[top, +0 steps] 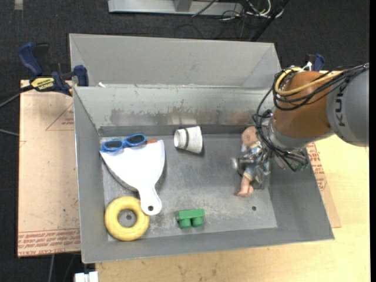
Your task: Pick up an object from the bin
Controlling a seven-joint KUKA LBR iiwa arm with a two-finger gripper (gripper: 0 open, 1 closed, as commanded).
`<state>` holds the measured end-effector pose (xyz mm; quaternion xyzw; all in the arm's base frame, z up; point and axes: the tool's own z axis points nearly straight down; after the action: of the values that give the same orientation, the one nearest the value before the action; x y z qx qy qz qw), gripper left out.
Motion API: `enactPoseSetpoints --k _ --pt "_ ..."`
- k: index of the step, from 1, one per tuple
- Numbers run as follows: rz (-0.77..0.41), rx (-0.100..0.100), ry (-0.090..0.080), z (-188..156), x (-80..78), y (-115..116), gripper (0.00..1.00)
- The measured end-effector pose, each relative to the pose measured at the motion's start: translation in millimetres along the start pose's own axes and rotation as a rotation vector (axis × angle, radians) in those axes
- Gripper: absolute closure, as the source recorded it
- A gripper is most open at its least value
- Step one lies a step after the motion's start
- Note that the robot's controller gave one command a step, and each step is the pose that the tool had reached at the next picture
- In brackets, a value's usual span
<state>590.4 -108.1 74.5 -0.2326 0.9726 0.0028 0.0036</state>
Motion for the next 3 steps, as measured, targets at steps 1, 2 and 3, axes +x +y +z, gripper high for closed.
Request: enactPoseSetpoints --k 1,2,3 --pt "0.0 0.0 0.0 -0.1 -0.1 0.0 1.0" --pt "0.002 0.0 -0.004 -40.9 -1.8 -0.6 1.0" --pt "0.002 0.0 -0.004 -40.9 -1.8 -0.6 1.0"
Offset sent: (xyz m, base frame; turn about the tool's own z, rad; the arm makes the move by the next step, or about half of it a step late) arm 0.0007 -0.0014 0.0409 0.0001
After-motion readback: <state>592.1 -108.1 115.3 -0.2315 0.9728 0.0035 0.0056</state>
